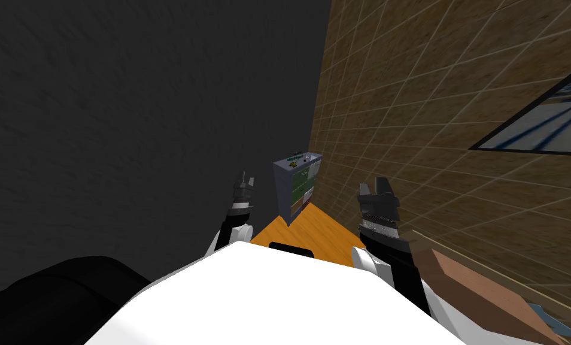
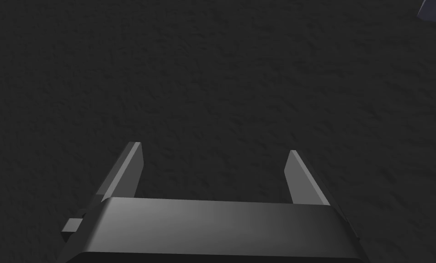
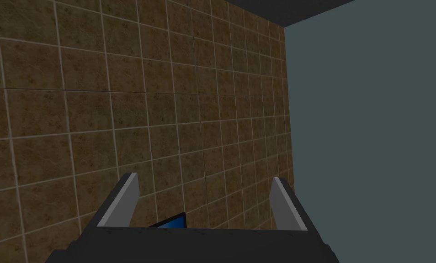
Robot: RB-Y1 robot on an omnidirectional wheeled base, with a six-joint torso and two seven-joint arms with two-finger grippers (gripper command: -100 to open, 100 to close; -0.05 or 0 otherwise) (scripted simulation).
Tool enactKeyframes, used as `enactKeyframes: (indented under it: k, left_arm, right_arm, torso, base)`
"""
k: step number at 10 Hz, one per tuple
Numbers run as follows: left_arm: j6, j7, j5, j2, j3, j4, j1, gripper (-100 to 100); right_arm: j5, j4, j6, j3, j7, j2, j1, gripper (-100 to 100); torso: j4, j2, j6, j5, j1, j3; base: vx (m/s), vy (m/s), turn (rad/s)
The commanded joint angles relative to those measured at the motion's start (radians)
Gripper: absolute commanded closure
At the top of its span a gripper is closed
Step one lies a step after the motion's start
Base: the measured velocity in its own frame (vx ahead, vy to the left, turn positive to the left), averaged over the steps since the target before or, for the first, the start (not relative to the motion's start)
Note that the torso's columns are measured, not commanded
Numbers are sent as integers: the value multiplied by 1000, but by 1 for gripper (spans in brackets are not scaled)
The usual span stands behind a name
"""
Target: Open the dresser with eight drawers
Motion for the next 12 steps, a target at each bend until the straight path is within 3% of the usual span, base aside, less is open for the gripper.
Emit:
enactKeyframes:
  k: [1, 9, 10, 12]
  left_arm:
    - [0, 0, 0, 0, 0, 0, 0, 0]
    - [0, 0, 0, 0, 0, 0, 0, 0]
    - [0, 0, 0, 0, 0, 0, 0, 0]
    - [0, 0, 0, 0, 0, 0, 0, 0]
  right_arm:
    - [0, 0, 0, 0, 0, 0, 0, 0]
    - [0, 0, 0, 0, 0, 0, 0, 0]
    - [6, 5, -3, 1, 17, -34, -2, -100]
    - [22, 18, -8, 2, 57, -86, -6, -100]
  torso:
    - [41, 40, 0, 0, 0, -82]
    - [617, 618, 0, 0, 0, -1234]
    - [691, 691, 0, 0, 0, -1382]
    - [734, 734, 0, 0, 0, -1471]
  base:
    - [0, 0, 0]
    - [0, 0, 0]
    - [13, 0, 10]
    - [16, -6, 18]
